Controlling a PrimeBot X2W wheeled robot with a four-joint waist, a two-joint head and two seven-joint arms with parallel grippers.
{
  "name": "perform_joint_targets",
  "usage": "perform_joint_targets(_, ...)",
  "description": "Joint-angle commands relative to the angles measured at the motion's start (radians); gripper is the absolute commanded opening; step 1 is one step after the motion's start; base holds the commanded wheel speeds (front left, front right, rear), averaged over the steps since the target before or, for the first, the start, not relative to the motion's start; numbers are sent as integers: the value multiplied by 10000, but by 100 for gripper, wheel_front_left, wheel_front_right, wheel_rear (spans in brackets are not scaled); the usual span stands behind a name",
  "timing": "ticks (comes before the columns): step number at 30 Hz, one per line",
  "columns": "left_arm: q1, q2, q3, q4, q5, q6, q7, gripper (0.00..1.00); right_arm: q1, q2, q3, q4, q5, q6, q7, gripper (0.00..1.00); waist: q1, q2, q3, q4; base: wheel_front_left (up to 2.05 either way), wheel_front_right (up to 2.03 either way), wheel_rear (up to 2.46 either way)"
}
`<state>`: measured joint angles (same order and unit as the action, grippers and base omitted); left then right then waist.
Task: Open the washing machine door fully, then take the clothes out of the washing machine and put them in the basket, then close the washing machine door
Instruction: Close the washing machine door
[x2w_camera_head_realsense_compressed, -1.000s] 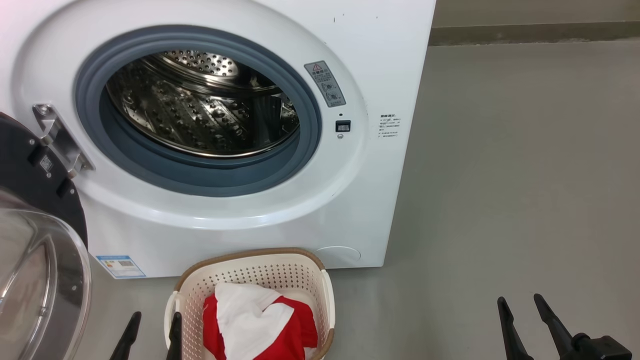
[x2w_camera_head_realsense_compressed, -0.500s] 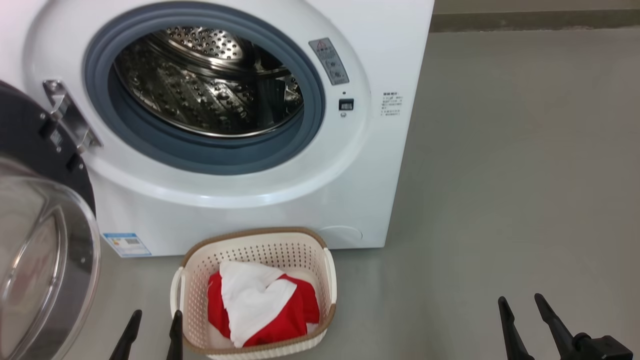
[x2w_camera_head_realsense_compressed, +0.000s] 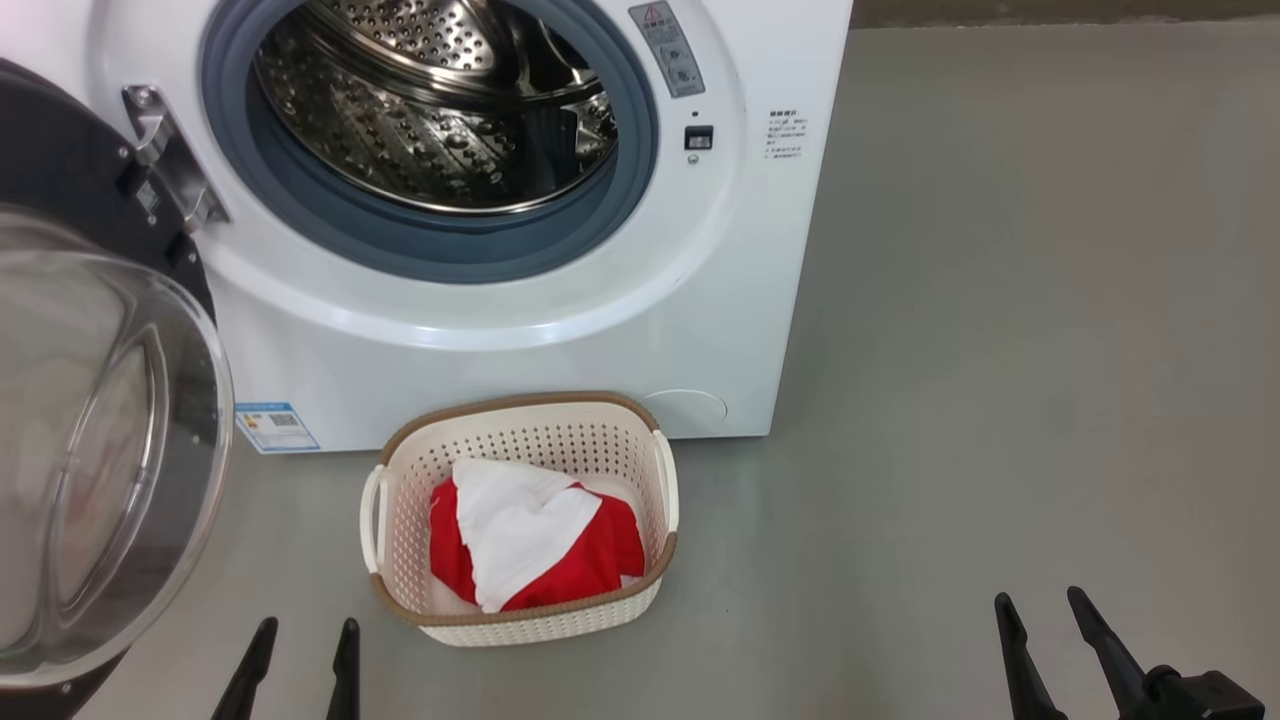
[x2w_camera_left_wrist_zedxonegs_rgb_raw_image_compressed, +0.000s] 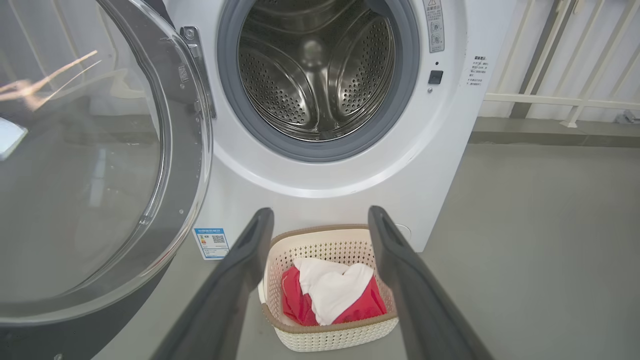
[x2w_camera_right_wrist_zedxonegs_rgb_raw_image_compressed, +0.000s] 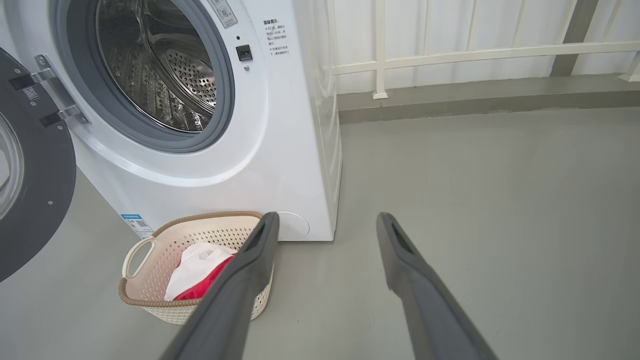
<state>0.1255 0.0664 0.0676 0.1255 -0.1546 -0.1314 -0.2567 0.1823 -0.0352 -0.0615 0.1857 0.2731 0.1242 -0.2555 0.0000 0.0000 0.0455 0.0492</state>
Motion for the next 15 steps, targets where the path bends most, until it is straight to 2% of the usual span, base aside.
perform_joint_targets(1, -294, 127, 333, -283, -117, 8, -51, 100, -228, -150, 206, -275, 18, 65, -63, 100, 0, 0, 8, -7, -46, 46, 0)
perform_joint_targets(15, -368, 88, 270, -272, -73, 8, -51, 100, -240, -150, 168, -258, 8, 65, -63, 100, 0, 0, 31, -53, -4, 4, 0)
